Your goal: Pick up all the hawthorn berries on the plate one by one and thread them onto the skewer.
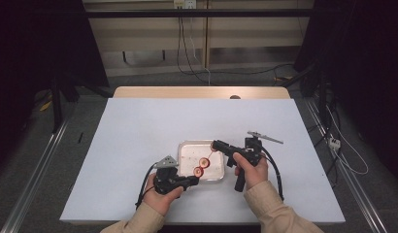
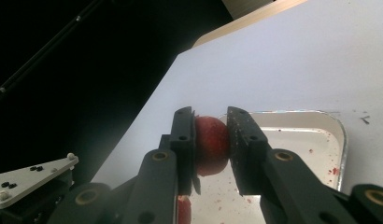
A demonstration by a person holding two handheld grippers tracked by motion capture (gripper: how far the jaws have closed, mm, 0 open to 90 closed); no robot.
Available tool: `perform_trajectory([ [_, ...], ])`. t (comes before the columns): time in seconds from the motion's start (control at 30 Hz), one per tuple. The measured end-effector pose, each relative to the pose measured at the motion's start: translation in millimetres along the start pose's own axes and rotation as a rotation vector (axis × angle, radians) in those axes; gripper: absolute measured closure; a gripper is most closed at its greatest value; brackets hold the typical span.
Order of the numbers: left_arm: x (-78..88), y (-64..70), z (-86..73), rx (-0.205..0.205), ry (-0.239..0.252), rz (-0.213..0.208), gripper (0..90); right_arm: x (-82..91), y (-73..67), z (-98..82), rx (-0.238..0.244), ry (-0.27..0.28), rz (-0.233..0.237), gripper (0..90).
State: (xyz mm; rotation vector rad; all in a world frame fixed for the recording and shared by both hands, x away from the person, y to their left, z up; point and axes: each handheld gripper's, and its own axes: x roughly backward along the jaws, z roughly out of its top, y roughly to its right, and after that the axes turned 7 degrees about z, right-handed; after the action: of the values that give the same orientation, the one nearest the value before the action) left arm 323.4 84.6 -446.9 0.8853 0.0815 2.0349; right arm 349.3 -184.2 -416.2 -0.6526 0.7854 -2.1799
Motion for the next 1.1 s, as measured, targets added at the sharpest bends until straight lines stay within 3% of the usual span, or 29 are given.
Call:
perform_trajectory([
  [1.1, 3.0, -1.6, 1.4, 0.012, -0.001, -0.001, 89.5, -3.8, -4.6, -2.9, 0.022, -0.016, 0.002, 73.6],
])
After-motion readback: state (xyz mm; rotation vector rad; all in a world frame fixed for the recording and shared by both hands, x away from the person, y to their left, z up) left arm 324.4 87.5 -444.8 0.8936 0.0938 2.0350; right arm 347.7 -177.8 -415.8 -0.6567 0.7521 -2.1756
